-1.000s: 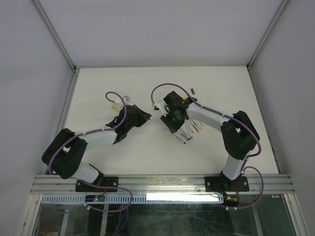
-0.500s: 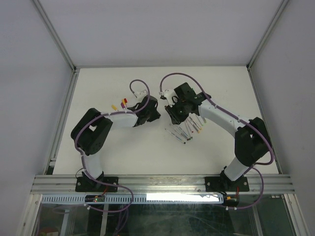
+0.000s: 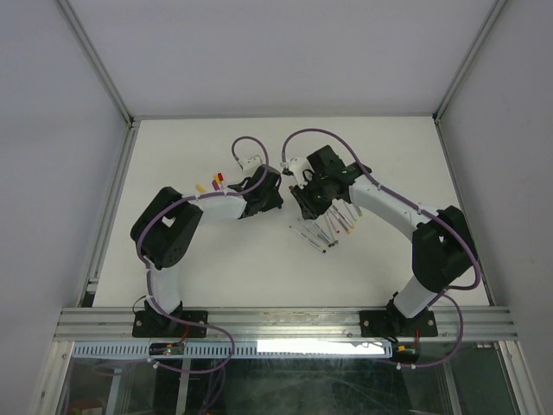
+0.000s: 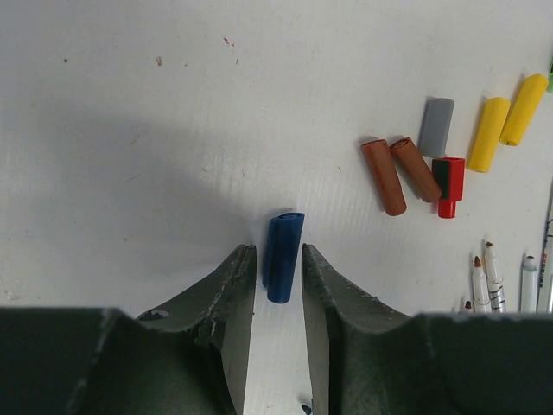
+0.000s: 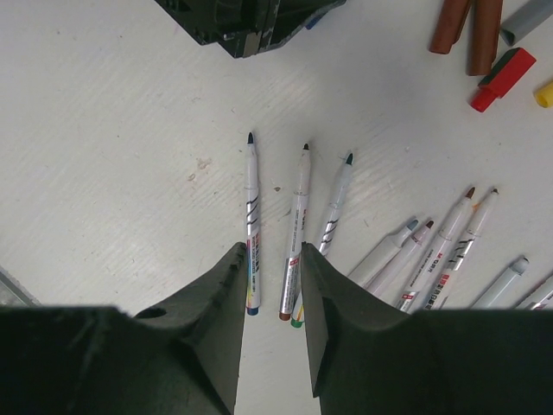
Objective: Open the pen caps
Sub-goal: Place the pen cap at the center of the board.
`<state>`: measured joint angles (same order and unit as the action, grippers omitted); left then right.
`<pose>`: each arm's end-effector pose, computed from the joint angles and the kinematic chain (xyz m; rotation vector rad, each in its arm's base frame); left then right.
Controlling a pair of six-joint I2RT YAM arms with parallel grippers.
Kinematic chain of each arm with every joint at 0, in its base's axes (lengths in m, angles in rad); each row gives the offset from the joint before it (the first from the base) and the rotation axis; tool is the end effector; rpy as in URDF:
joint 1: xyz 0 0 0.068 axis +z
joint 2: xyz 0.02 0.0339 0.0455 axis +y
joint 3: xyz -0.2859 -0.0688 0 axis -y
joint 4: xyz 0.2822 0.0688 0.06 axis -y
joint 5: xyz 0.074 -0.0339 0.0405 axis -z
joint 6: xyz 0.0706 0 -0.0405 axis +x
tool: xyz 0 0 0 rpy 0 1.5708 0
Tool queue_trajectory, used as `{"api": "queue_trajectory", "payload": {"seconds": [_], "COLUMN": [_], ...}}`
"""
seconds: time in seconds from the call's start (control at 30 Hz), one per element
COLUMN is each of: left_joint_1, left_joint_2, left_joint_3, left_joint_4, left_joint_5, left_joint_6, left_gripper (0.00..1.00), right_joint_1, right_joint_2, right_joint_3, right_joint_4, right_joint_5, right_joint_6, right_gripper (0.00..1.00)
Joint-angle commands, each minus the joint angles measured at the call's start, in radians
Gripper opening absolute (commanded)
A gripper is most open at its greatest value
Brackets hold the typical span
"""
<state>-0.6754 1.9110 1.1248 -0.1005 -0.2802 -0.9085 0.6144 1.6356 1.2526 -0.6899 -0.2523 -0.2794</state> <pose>0.3610 -0.2642 0.1158 -0.4060 2.4127 -0.3771 0.3091 0.2396 0.2239 -1.2261 2.3601 0.4451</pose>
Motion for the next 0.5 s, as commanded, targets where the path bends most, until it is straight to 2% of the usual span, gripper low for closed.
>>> {"api": "queue_trajectory", "payload": {"seconds": [0.0, 0.17, 0.4, 0.47], "left_joint_1": [-0.008, -0.010, -0.017, -0.017], "left_joint_2": [-0.009, -0.062, -0.229, -0.280], "left_joint_3": [0.012, 0.007, -0.039, -0.080], "left_joint_4": [-0.052, -0.051, -0.023, 0.018], "left_joint_5": [-0.034, -0.020, -0.008, -0.005], "left_joint_6": [0.023, 0.042, 0.096, 0.135], "left_gripper": [0.30, 0.32, 0.36, 0.42], "right_joint_1": [-0.008, -0.009, -0.011, -0.013], "right_joint_2": [-0.048, -0.052, -0.068, -0.077], "right_joint_3": [0.005, 0.004, 0.001, 0.000], "right_joint_4": [0.035, 0.035, 0.039, 0.040], "right_joint_5": [-0.024, -0.032, -0.062, -0.071], "right_joint_6": [-0.011, -0.010, -0.015, -0.017], "right_gripper": [0.33, 0.33, 0.33, 0.33]}}
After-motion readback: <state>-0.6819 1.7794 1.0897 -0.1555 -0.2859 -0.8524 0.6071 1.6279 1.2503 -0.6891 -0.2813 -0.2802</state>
